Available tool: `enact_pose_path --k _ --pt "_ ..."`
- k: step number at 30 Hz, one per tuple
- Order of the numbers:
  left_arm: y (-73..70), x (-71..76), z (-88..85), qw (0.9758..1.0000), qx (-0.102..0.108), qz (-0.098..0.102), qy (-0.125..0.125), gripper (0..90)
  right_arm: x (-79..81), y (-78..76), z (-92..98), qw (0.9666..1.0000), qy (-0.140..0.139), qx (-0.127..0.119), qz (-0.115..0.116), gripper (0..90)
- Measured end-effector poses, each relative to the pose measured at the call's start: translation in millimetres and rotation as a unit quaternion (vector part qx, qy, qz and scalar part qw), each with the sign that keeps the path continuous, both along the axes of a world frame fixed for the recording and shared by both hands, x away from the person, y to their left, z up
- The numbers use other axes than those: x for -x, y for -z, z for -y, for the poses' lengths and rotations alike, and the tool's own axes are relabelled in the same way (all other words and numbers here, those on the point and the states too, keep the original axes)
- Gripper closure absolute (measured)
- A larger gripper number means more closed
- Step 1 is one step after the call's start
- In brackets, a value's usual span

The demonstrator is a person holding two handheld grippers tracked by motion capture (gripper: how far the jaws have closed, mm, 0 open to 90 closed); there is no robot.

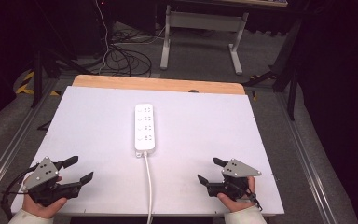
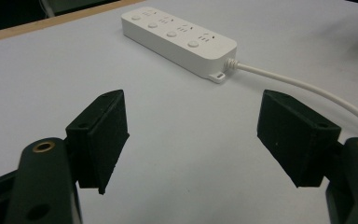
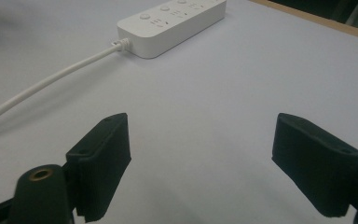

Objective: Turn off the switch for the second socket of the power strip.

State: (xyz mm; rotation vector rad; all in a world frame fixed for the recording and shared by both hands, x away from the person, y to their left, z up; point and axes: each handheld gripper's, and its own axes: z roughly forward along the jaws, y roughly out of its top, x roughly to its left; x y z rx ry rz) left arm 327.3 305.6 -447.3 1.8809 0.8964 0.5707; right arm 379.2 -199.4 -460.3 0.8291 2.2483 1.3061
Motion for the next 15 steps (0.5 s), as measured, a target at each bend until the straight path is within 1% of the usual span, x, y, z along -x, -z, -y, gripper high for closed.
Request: enact_pose_path --k 4,10,12,13,14,15 --pt "-0.6 0.1 0.3 1.0000 -0.007 0.002 0.001 25.5 -0.2 0.4 0.3 1.0000 0.001 0.001 -0.001 19.4" --pt "-0.7 0.6 0.6 1.0000 -0.006 0.003 -0.001 25.8 -0.5 0.3 0.3 1.0000 0.000 0.001 0.000 19.5" --pt "-1.7 0.5 0.1 0.9999 -0.011 0.004 -0.001 26.0 -0.5 0.3 0.3 1.0000 0.000 0.000 0.000 19.5" --pt "-4.2 -0.8 -0.4 0.9998 -0.017 -0.005 0.006 27.8 -0.3 0.2 0.1 1.0000 0.001 0.000 0.000 19.6" --pt "-5.1 -1.1 0.1 0.9997 -0.017 -0.010 0.012 27.9 -0.2 0.2 -0.1 1.0000 0.001 0.001 0.000 19.6" --pt "-6.2 -1.6 0.1 0.9996 -0.021 -0.010 0.018 27.8 -0.1 0.2 -0.3 1.0000 0.000 0.001 0.000 19.6"
